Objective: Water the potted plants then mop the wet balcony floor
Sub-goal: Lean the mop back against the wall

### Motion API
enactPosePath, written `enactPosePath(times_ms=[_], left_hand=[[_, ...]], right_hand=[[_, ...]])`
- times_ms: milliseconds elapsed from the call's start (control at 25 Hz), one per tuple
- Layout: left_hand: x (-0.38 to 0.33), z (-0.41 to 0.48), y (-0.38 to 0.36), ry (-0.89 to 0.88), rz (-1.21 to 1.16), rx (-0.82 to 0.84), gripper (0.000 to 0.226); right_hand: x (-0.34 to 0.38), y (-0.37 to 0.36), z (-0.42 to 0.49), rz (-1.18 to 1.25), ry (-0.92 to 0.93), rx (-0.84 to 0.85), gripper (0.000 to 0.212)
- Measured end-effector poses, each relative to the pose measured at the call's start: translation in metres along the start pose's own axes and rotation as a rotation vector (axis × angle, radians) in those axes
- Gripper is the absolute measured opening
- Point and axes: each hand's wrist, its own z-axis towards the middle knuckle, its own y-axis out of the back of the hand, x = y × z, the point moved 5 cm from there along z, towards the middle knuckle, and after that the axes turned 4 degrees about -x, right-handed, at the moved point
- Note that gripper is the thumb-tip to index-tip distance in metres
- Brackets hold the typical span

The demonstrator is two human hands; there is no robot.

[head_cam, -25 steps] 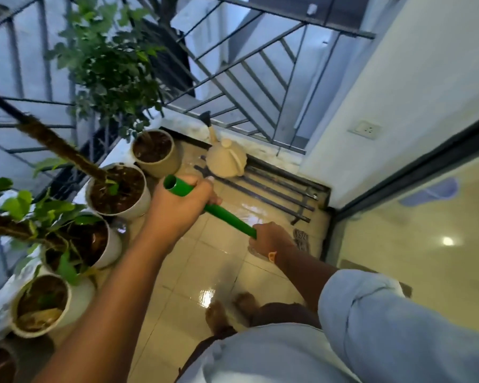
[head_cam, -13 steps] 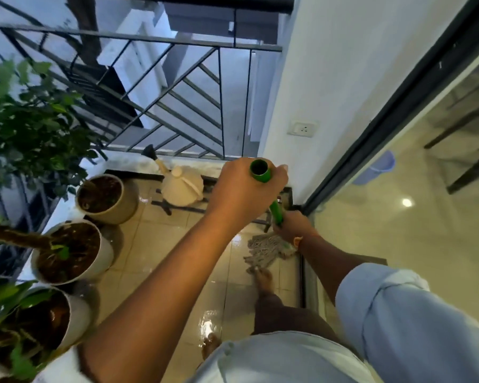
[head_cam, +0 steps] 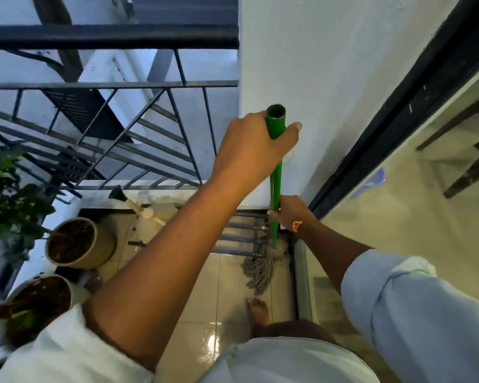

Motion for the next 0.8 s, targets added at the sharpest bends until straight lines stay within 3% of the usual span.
enactPosePath(times_ms=[200, 520, 800], left_hand=[[-0.04, 0.073, -0.02, -0.088, 0.049, 0.023, 0.032], [-0.104, 0.134, 0.004, -0.248, 0.048, -0.229, 0.039], [-0.101, 0.151, -0.032, -0.272, 0.036, -0.097, 0.03]], right_hand=[[-0.014, 0.047, 0.039, 0.11, -0.06, -0.118, 0.031], [0.016, 0.117, 0.077, 0.167, -0.047, -0.377, 0.028], [0.002, 0.116, 0.096, 0.341, -0.209, -0.3, 0.027]])
